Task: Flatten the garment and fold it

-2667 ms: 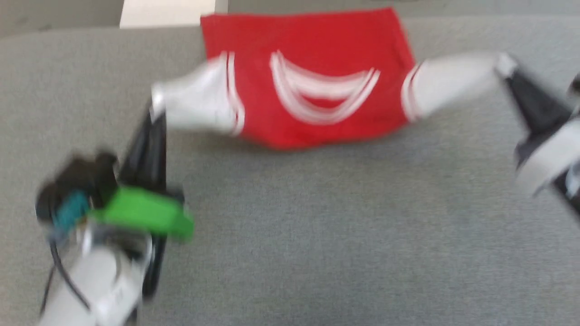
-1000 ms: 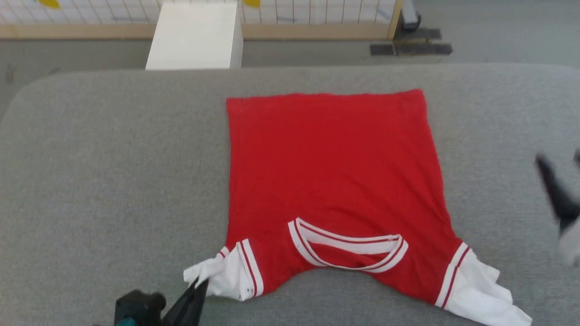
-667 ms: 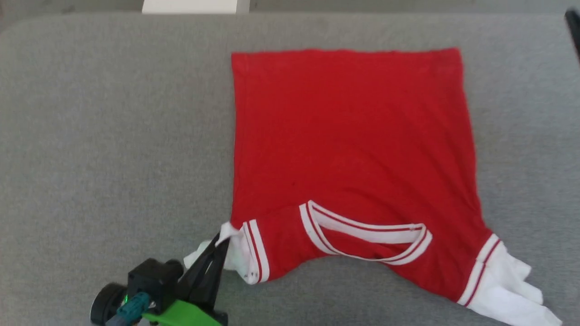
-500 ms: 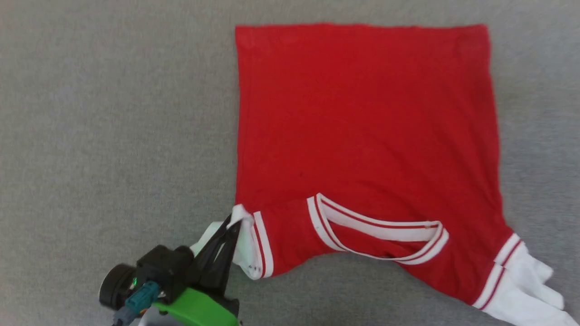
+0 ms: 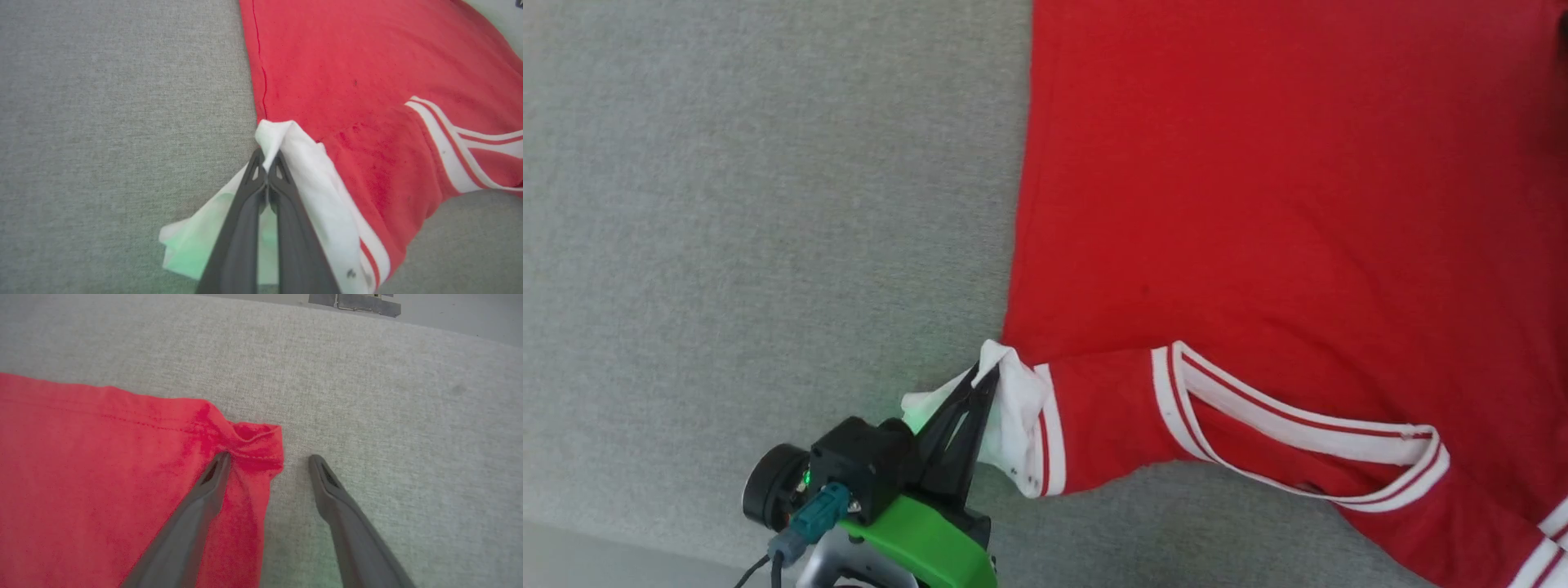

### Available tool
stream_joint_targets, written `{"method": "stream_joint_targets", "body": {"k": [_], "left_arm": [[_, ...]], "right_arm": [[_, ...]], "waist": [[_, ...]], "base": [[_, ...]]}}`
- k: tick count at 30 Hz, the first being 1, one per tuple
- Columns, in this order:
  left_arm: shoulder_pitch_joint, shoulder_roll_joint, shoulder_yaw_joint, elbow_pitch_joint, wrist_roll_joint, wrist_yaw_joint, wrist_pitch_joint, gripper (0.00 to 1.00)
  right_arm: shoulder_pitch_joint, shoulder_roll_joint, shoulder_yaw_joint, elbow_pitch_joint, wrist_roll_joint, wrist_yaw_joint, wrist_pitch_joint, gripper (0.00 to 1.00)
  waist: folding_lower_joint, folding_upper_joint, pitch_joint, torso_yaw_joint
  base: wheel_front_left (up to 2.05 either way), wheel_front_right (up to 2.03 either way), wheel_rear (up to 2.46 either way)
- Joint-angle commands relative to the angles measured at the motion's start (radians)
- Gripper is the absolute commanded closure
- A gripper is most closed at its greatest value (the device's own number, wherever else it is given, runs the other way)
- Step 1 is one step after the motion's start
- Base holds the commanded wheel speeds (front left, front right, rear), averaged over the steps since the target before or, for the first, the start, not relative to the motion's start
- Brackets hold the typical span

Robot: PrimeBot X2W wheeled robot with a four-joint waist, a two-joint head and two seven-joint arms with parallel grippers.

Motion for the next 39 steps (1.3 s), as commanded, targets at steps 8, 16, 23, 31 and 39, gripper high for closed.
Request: {"method": "stream_joint_targets", "body": {"k": [8, 16, 23, 31, 39], "left_arm": [[-0.009, 0.005, 0.015, 0.024, 0.0, 0.003, -0.018, 1.0], [0.049, 0.035, 0.039, 0.041, -0.03, 0.012, -0.032, 1.0], [0.105, 0.063, 0.051, 0.06, -0.056, 0.003, -0.055, 1.0], [0.157, 0.065, 0.066, 0.1, -0.075, 0.024, -0.079, 1.0], [0.177, 0.051, 0.073, 0.125, -0.096, 0.03, -0.104, 1.0]], "right_arm": [[0.033, -0.039, 0.022, 0.007, 0.065, -0.001, -0.062, 1.0], [0.249, -0.064, -0.076, -0.073, 0.143, -0.001, -0.179, 1.0], [0.648, 0.071, -0.348, -0.254, 0.181, -0.001, -0.186, 1.0], [1.043, 0.318, -0.537, -0.42, 0.175, -0.001, -0.208, 1.0], [1.065, 0.334, -0.466, -0.375, 0.214, -0.001, -0.301, 0.0]], "waist": [[-0.0001, 0.0, -0.066, -0.047], [-0.0001, 0.0, -0.24, -0.125], [-0.0001, 0.0, -0.359, -0.186], [-0.0001, 0.0, -0.414, -0.236], [-0.0001, 0.0, -0.442, -0.269]], "base": [[0.0, 0.0, 0.0], [0.0, 0.0, 0.0], [0.0, 0.0, 0.0], [0.0, 0.0, 0.0], [0.0, 0.0, 0.0]]}}
